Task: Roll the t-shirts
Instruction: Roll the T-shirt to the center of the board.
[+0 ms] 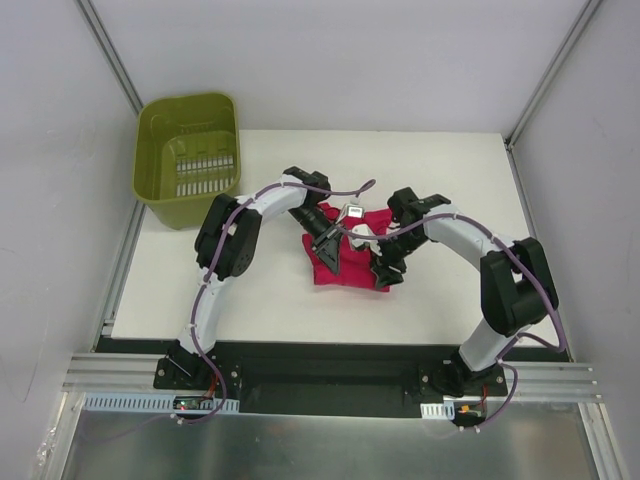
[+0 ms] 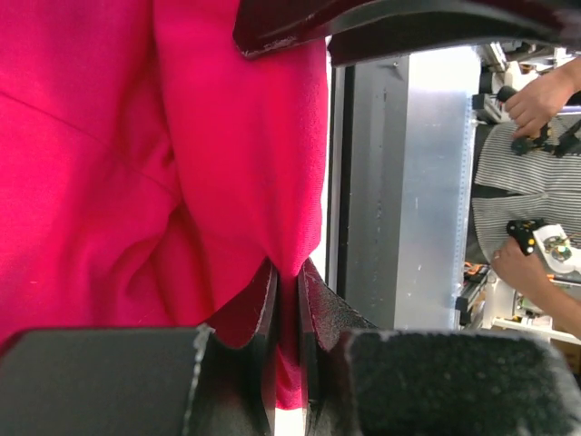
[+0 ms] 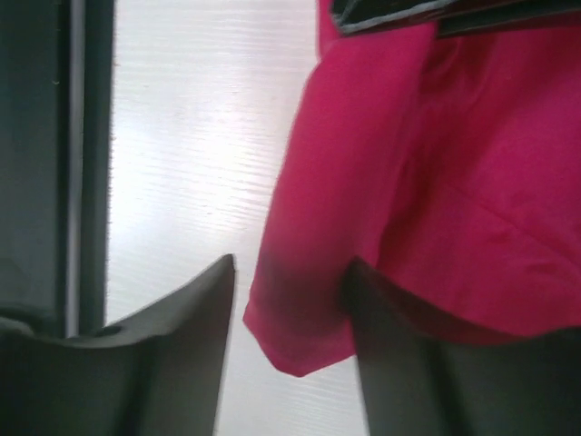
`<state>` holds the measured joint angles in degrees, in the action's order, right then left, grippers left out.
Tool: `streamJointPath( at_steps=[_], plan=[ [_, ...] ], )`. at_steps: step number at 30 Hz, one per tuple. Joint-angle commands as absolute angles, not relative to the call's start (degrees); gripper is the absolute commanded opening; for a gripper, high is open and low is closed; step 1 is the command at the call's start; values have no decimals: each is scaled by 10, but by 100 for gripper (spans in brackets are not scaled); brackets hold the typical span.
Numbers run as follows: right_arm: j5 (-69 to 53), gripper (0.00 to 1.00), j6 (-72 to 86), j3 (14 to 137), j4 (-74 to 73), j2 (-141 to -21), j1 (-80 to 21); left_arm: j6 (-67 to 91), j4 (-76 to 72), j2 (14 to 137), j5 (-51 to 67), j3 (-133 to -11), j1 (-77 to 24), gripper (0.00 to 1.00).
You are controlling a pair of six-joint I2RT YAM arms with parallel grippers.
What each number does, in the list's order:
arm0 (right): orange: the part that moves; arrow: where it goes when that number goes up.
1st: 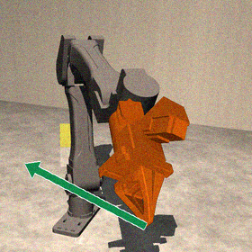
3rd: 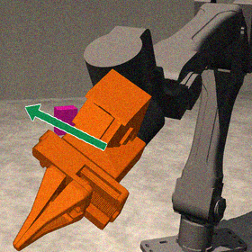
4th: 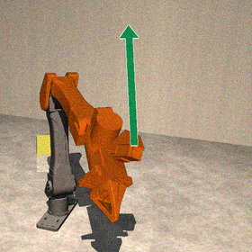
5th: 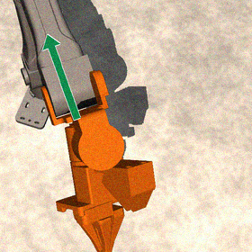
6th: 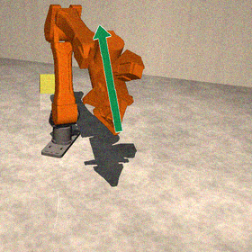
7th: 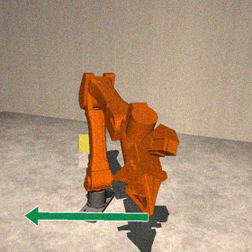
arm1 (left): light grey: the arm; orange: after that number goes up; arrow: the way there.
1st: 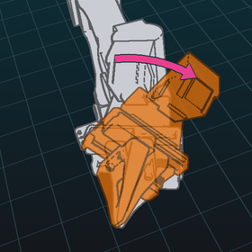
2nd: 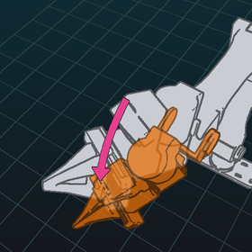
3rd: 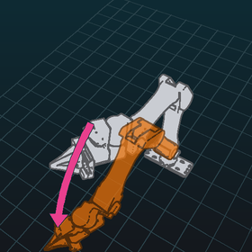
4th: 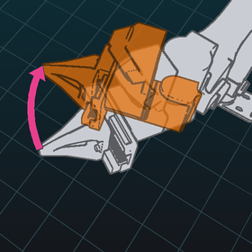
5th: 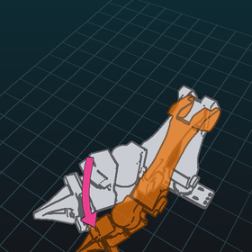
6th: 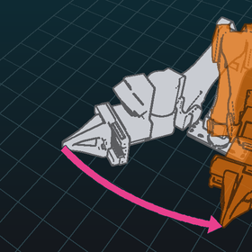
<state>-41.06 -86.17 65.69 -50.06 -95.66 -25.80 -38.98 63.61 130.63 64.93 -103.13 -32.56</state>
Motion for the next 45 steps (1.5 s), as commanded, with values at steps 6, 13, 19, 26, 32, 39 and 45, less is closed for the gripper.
streamJointPath(
  at_steps=[6, 13, 19, 26, 32, 39, 45],
  plan=[
    [-444, 85, -788, 657, -534, -964, -270, -423, 693, 1324, 708, -1073, -312, 0],
    [-370, 58, -684, 599, -417, -961, -303, -432, 693, 1324, 735, -1048, -309, 0],
    [-424, 10, -720, 613, -504, -967, -282, -434, 695, 1323, 737, -1021, -300, 0],
    [-489, 5, -893, 786, -792, -1125, -200, -485, 775, 1354, 740, -1027, -280, 0],
    [-490, 8, -974, 895, -950, -1236, -192, -507, 813, 1390, 737, -1049, -279, 0],
    [-488, 23, -993, 868, -950, -1244, -210, -498, 816, 1427, 718, -1072, -270, 0],
    [-556, 96, -912, 857, -846, -1149, -171, -498, 818, 1415, 729, -1083, -268, 0]
  ],
)
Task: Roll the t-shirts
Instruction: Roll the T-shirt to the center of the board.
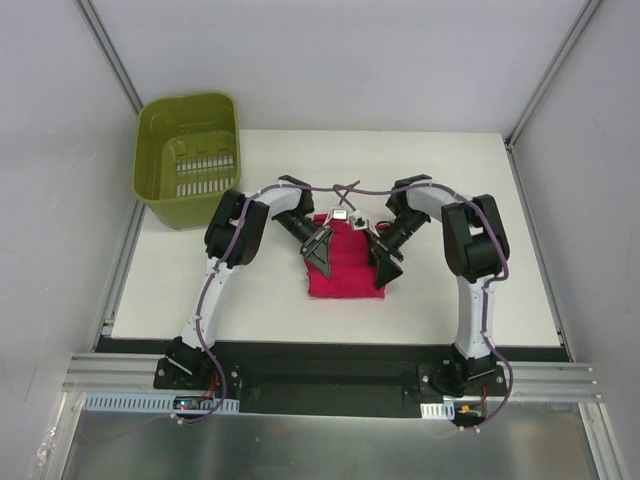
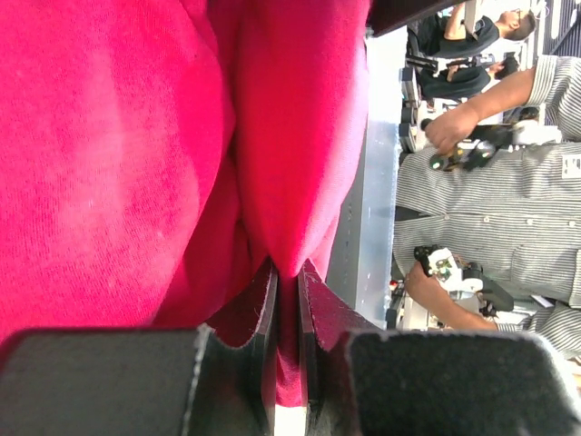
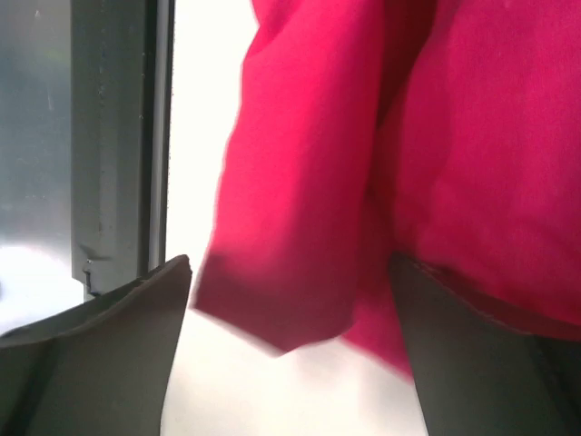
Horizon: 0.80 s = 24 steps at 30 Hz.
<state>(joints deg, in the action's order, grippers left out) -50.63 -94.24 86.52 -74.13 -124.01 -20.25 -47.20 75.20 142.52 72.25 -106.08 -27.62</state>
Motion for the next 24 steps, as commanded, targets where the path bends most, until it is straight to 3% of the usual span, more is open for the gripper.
streamJointPath(
  at_steps=[1, 3, 5, 6, 7, 9, 10, 11, 12, 13, 14, 16, 20, 22, 24],
  plan=[
    [-557, 96, -833, 835, -800, -1086, -150, -499, 817, 1412, 730, -1083, -268, 0],
    [-524, 96, -752, 795, -629, -1008, -129, -499, 817, 1408, 732, -1082, -268, 0],
    [-343, 96, -591, 671, -436, -832, -115, -500, 817, 1408, 734, -1082, -268, 0],
    [-264, 96, -567, 624, -239, -764, -117, -502, 817, 1408, 734, -1083, -268, 0],
    [-184, 96, -566, 552, -162, -718, -117, -503, 817, 1408, 734, -1085, -268, 0],
    [-109, 96, -543, 537, -14, -643, -125, -502, 817, 1407, 737, -1090, -268, 0],
    [-39, 96, -505, 558, -11, -646, -133, -502, 817, 1408, 738, -1094, -268, 0],
    [-26, 96, -407, 655, -52, -663, -134, -501, 817, 1406, 740, -1097, -268, 0],
    [-61, 96, -379, 735, -218, -718, -126, -499, 818, 1406, 743, -1099, -268, 0],
    [-214, 96, -377, 801, -301, -750, -100, -498, 818, 1406, 743, -1106, -269, 0],
    [-279, 96, -376, 804, -321, -752, -86, -498, 818, 1405, 743, -1108, -269, 0],
    [-272, 96, -286, 746, -169, -693, -90, -498, 817, 1403, 741, -1113, -269, 0],
    [-339, 96, -202, 716, -164, -697, -95, -499, 817, 1395, 740, -1108, -270, 0],
    [-428, 96, -256, 689, -217, -699, -99, -502, 817, 1394, 738, -1107, -270, 0],
    [-425, 99, -315, 653, -249, -694, -132, -503, 817, 1394, 737, -1106, -270, 0]
  ],
)
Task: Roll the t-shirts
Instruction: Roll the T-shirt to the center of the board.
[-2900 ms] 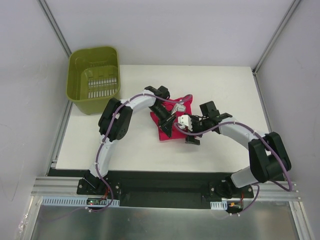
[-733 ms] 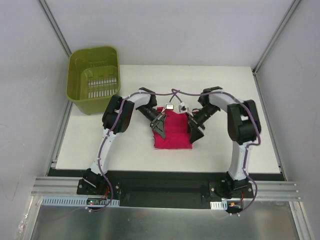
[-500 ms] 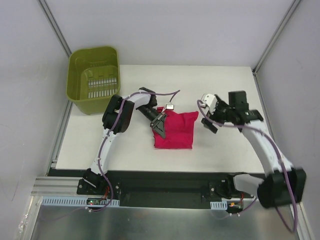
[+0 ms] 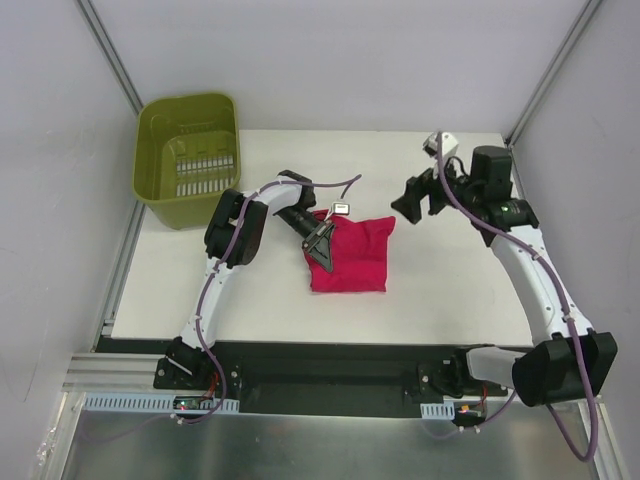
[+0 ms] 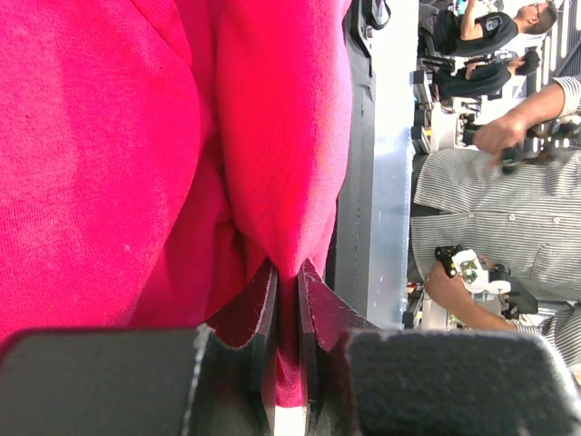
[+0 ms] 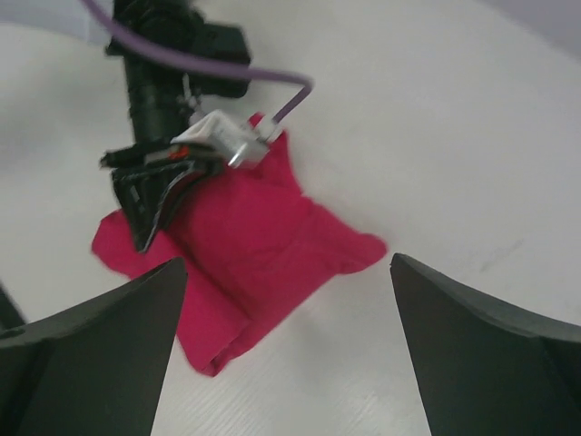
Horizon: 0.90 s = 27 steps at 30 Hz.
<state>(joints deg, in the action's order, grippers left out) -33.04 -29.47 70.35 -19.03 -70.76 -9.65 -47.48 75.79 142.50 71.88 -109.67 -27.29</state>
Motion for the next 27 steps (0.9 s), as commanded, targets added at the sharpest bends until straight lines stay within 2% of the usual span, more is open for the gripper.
streamJointPath(
  at_steps=[1, 4, 5, 7, 20, 27],
  plan=[
    [-417, 96, -401, 622, -264, -695, -148, -503, 817, 1394, 737, -1106, -270, 0],
    [-394, 97, -473, 559, -279, -700, -193, -505, 817, 1392, 738, -1100, -270, 0],
    [-390, 100, -501, 550, -281, -712, -201, -505, 817, 1391, 738, -1099, -270, 0],
    [-390, 96, -527, 539, -275, -726, -217, -510, 817, 1389, 739, -1090, -270, 0],
    [-419, 96, -656, 607, -290, -903, -236, -505, 817, 1387, 745, -1079, -270, 0],
    [-445, 96, -765, 688, -470, -968, -262, -504, 816, 1387, 753, -1078, -270, 1]
  ],
)
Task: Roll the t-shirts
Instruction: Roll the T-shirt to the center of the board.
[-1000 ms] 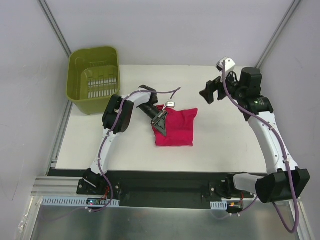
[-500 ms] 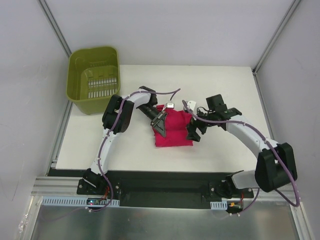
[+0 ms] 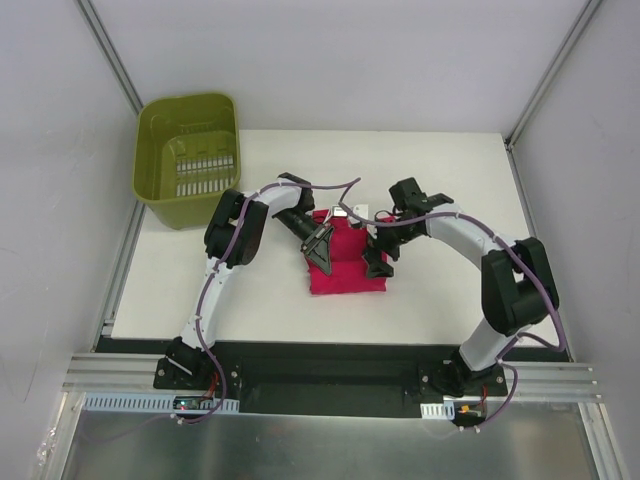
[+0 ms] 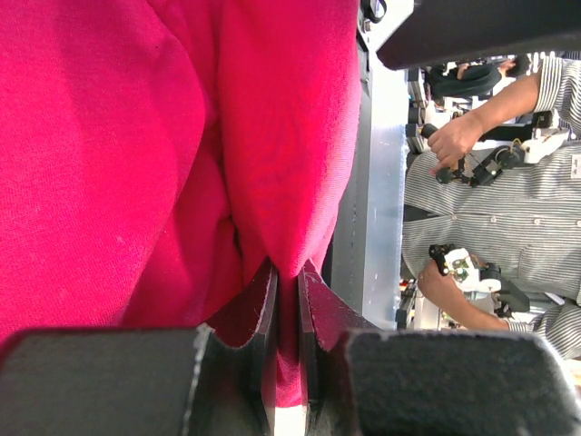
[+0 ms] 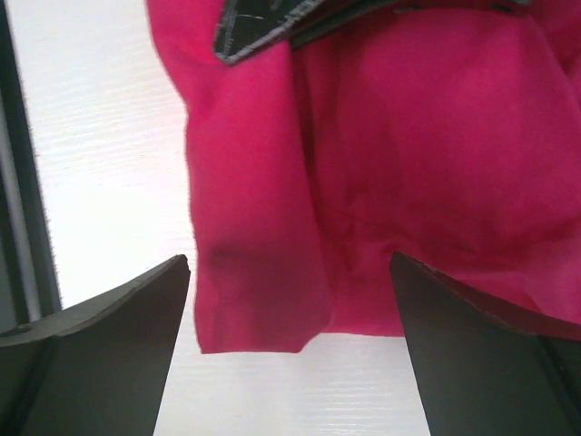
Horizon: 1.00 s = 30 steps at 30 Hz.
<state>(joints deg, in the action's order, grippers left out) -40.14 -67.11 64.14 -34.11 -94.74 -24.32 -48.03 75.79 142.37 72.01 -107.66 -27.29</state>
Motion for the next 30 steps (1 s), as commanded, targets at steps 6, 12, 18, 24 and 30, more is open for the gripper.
streamJointPath(
  at_steps=[6, 12, 18, 24, 30],
  plan=[
    [-426, 98, -791, 690, -525, -997, -279, -505, 817, 1383, 759, -1084, -270, 2],
    [-408, 87, -760, 698, -519, -1016, -287, -514, 818, 1374, 760, -1078, -268, 2],
    [-353, 74, -710, 683, -462, -1012, -301, -537, 831, 1357, 768, -1061, -267, 2],
    [-343, 36, -666, 666, -443, -985, -312, -573, 853, 1331, 773, -1032, -267, 3],
    [-257, 1, -642, 611, -383, -907, -326, -583, 856, 1285, 754, -1005, -266, 0]
  ],
)
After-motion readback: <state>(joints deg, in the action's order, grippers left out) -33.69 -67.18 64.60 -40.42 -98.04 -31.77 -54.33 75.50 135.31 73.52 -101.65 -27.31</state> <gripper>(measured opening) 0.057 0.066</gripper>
